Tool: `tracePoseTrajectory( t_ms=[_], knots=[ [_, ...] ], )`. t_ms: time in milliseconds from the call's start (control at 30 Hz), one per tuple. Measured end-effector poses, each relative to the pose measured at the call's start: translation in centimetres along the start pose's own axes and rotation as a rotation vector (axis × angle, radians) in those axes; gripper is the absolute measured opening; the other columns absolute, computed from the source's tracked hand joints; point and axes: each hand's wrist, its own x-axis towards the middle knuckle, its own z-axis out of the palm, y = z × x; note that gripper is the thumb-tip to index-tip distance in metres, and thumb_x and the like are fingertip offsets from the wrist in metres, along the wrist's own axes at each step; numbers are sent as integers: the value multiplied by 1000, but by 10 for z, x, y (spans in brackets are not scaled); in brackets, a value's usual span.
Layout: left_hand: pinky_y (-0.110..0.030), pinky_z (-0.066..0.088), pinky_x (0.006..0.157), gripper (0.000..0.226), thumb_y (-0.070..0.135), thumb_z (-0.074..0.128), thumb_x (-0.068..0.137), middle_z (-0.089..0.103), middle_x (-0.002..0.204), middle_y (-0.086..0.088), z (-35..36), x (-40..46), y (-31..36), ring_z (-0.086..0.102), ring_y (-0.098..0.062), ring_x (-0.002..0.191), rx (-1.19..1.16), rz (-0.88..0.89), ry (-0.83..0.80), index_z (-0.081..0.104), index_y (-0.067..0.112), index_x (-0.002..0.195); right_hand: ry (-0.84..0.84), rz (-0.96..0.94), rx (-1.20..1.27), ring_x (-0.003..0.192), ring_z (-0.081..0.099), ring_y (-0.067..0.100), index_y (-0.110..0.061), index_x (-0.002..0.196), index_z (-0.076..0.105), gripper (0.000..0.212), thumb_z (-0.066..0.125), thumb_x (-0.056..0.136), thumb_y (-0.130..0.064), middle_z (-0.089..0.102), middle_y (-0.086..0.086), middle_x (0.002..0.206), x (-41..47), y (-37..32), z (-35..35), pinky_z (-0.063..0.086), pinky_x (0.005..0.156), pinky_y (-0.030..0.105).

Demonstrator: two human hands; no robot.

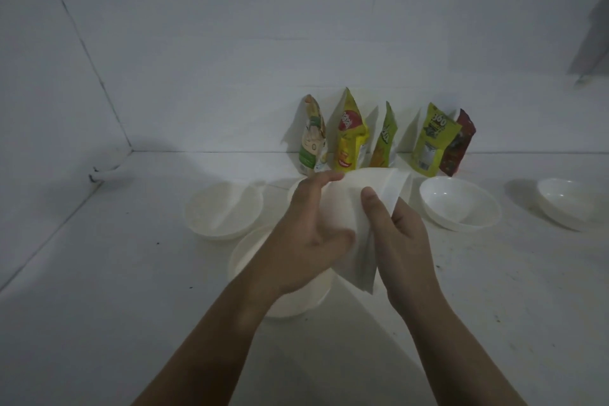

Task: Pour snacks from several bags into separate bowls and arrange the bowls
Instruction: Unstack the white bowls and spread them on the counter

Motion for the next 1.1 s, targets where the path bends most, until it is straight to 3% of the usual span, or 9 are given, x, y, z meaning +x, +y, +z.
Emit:
tracePoseTrajectory(
  t_ms=[200,333,433,567,633,733,867,967,1100],
  knots=[
    [-16,34,101,89,36,78,66,11,152,16,57,23,16,23,4,133,293,211,-126,26,40,138,2,-16,-16,87,67,-9,-39,100,66,30,41,92,-52,71,-31,89,7,-1,-50,52,65,8],
    [-40,45,103,87,35,78,58,13,151,14,108,37,27,29,-12,139,336,234,-51,29,41,129,-74,14,-84,93,69,-5,-35,113,66,35,37,99,-48,73,-24,98,16,2,-101,53,71,10],
    [-42,43,102,78,36,72,56,23,147,12,140,53,36,34,-16,134,341,228,-4,31,40,122,-87,40,-144,88,70,-3,-36,103,67,32,36,101,-43,74,-23,92,20,2,-141,53,70,12],
    [-17,38,92,59,28,58,63,40,128,12,170,69,35,42,-5,114,136,99,108,42,38,118,-25,100,-245,77,68,2,-33,85,68,35,40,101,-45,73,-11,82,30,0,-194,50,64,16],
    [-7,34,84,50,31,54,68,44,125,10,185,74,21,44,-4,111,0,-42,226,47,36,117,-46,126,-316,80,62,2,-36,84,63,29,41,101,-45,68,-14,85,36,1,-222,46,68,20],
    [-20,40,74,42,37,49,76,56,120,2,203,76,-6,54,-13,104,-248,-309,378,53,27,117,-112,132,-496,83,56,0,-34,99,59,20,41,103,-42,61,-20,92,49,9,-262,41,69,19],
    [-35,47,76,31,39,44,94,59,116,-4,213,68,-42,57,-21,97,-434,-606,474,48,27,123,-161,152,-901,84,58,25,-4,101,61,36,42,104,-34,65,9,95,67,44,-308,42,75,34],
    [-46,45,97,38,44,45,89,58,122,-8,216,61,-54,54,-29,111,-300,-637,550,51,24,121,-226,180,-1171,96,62,30,-9,105,63,32,40,105,-32,67,9,100,75,73,-331,45,79,34],
    [-39,42,88,22,24,44,97,58,117,-10,217,53,-58,54,-29,108,-237,-632,596,56,18,114,-291,157,-1359,110,61,27,-17,119,63,33,38,105,-33,68,5,117,71,92,-339,46,91,35]
  ],
)
